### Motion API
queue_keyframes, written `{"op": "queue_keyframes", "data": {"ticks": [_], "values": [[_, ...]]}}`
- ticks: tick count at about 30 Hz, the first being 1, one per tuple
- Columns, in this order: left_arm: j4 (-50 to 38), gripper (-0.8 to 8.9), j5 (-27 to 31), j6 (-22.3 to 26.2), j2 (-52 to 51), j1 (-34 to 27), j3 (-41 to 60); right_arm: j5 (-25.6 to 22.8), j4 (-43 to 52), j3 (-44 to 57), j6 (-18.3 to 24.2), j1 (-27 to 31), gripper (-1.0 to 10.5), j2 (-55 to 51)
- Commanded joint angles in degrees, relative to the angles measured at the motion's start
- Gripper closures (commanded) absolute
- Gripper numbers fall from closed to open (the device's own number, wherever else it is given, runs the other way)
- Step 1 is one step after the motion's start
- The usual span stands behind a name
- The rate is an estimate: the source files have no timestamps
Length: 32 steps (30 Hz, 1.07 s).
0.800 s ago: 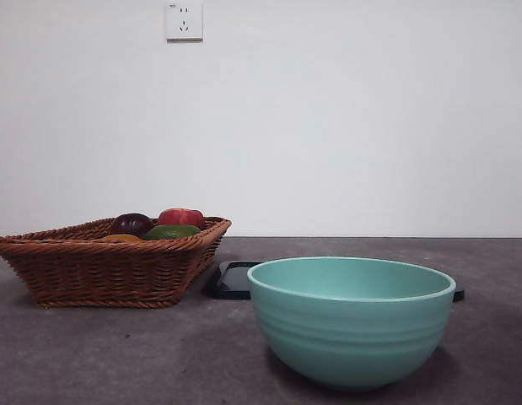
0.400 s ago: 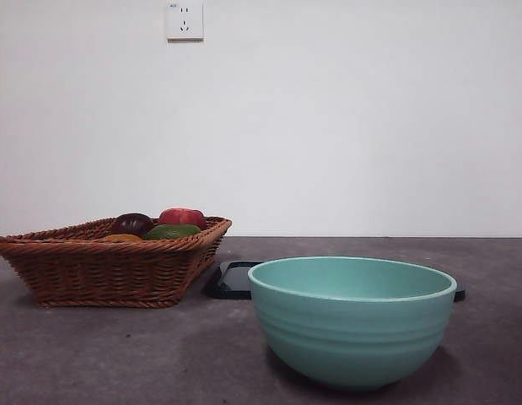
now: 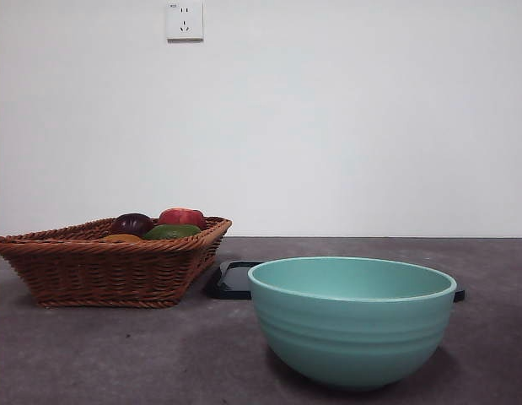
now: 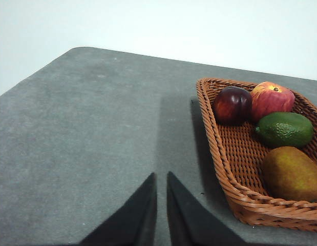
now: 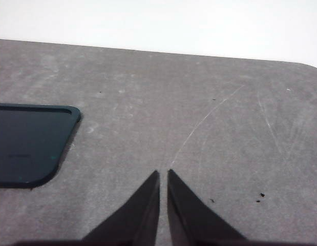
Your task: Pick up the wifruite, put it on the bowl, pick up the plate, put it on desk
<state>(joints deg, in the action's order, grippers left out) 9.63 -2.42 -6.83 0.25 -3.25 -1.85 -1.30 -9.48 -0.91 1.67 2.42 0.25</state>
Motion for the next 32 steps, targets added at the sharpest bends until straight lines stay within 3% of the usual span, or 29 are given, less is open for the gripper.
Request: {"op": "queue_keyframes", "data": {"ticks": [1, 32], "values": [[-0.63, 7.85, 0.07, -0.13, -0.07, -0.11, 1.18, -0.22, 0.66, 0.31, 0.04, 0.02, 9.3, -0.02], [-0.63, 7.85, 0.04, -0.13, -0.07, 2.62, 1.18, -0.22, 0.66, 0.31, 0.04, -2.56, 9.3, -0.02]]}}
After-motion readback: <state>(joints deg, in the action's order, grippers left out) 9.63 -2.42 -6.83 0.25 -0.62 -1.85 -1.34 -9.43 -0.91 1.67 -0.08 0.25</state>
